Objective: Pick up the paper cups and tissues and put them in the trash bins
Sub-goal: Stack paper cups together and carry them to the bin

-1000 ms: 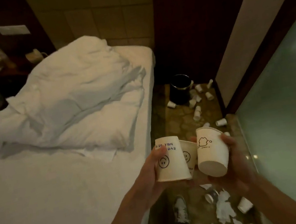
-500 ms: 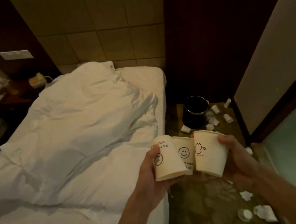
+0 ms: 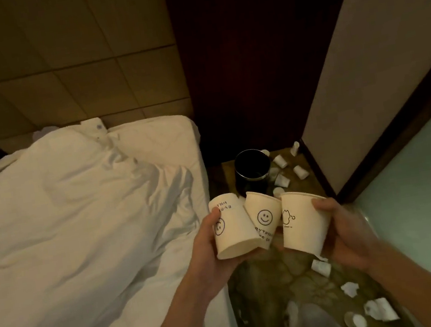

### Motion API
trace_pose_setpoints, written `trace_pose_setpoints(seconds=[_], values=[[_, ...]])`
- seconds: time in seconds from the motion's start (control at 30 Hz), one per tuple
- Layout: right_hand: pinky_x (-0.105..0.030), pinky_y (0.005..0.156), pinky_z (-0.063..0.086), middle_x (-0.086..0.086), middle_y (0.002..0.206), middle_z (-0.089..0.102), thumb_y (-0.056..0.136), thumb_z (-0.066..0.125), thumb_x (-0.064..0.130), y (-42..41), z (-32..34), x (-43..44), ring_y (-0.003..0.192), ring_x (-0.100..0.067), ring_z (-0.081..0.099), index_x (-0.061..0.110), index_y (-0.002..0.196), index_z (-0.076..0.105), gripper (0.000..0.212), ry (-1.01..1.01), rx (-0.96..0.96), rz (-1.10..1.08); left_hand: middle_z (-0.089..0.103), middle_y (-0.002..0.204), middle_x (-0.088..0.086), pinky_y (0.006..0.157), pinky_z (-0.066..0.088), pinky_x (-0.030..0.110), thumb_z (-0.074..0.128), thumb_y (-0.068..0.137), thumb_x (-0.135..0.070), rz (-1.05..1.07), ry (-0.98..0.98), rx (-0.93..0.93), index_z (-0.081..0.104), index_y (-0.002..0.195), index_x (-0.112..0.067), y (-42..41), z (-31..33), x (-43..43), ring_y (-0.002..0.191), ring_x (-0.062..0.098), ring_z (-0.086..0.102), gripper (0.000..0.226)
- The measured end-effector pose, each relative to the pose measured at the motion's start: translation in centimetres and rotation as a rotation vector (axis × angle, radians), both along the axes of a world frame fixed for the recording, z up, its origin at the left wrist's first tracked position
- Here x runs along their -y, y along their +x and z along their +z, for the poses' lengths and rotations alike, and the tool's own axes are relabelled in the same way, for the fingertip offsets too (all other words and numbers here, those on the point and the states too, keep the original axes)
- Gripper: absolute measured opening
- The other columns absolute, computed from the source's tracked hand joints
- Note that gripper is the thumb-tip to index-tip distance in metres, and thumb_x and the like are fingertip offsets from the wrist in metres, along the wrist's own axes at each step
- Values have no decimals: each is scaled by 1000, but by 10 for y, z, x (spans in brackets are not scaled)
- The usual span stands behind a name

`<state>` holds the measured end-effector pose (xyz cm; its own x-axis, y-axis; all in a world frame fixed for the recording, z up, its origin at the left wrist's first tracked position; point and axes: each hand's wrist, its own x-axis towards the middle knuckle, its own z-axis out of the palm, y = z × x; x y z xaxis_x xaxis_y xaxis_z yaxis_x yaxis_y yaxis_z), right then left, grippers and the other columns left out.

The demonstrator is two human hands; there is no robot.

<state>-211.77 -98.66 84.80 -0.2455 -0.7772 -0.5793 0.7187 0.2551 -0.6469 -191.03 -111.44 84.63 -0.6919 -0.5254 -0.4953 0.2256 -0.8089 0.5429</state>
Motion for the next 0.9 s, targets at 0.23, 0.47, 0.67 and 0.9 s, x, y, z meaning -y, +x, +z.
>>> trace_pose_setpoints(seconds=[0.23,0.47,0.67,0.9], values=[[-52,84,55,-21,114,68,72,63,35,-91,-32,72,106,-37,65,14,125,58,57,119,42,-34,68,119,18,103,41,63,62,79,-41,6,39,152,55,129,-17,-103,-19,64,115,40,62,56],[-57,91,51,-22,122,63,75,65,35,-161,-60,138,112,-38,60,16,131,55,60,171,145,-80,72,113,15,86,55,57,64,81,-42,62,112,138,76,105,-20,-177,-40,124,101,35,70,34],[-46,70,58,-18,106,72,73,69,36,-191,-93,204,96,-34,71,19,124,57,56,257,170,-101,72,113,15,75,57,41,62,80,-49,-60,113,286,60,124,-19,-217,-79,188,99,29,71,53],[-37,65,56,-9,110,71,75,71,49,-212,-131,286,101,-28,68,23,128,55,62,484,-108,-140,70,119,10,79,56,34,59,77,-55,-315,50,397,56,129,-22,-263,-129,265,107,27,68,62]])
